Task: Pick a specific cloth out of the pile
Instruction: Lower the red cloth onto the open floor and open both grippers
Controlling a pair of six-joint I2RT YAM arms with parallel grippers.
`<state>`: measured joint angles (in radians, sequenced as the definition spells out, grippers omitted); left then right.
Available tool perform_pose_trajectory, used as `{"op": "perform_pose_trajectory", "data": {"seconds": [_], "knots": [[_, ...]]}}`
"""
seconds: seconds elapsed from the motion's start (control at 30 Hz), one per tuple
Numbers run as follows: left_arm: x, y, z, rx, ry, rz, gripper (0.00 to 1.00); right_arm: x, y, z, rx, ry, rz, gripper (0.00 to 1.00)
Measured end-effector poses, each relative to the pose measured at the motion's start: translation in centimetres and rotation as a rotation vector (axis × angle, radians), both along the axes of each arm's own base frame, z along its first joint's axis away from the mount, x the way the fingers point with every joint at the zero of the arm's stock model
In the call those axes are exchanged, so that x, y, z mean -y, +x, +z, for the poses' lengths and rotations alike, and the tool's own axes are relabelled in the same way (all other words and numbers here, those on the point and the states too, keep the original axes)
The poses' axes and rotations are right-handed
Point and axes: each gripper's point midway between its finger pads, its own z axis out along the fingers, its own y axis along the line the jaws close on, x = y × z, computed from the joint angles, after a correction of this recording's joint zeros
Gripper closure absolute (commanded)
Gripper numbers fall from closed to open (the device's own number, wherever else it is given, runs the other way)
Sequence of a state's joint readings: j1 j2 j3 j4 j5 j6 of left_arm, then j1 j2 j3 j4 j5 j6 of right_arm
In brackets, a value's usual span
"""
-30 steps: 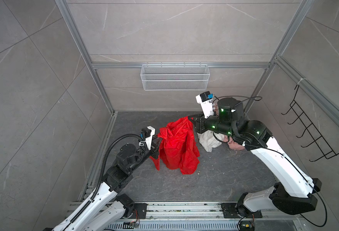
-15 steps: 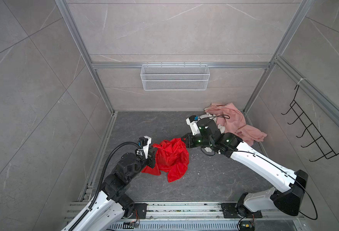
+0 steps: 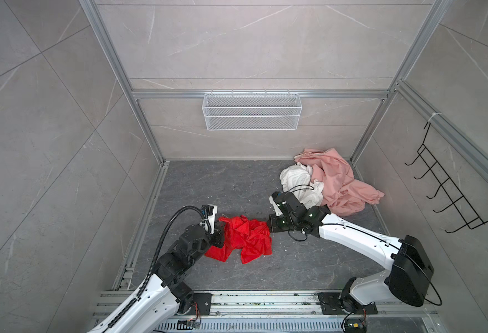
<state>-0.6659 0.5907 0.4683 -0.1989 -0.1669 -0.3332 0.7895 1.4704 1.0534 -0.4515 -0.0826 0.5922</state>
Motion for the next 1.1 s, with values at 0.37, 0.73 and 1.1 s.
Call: {"op": "perform_pose_trajectory", "data": {"seconds": [0.37,0.73,1.1], "knots": [[-2.8,-0.3,-4.7,-0.184,0.036,0.185,1.00,2.2,-0.1,-5.1,-0.070,-0.062,-0.051,1.00],[-4.8,-0.6,-8.7,-0.310,0.101,0.326,1.00,3.9,0.0,-7.3,-0.090,-0.071,-0.089,1.00],[-5.3,-1.0,-10.4,-0.370,0.083,0.385,1.00,5.8,0.2,-8.8,-0.121,-0.070,-0.133,1.00]]}}
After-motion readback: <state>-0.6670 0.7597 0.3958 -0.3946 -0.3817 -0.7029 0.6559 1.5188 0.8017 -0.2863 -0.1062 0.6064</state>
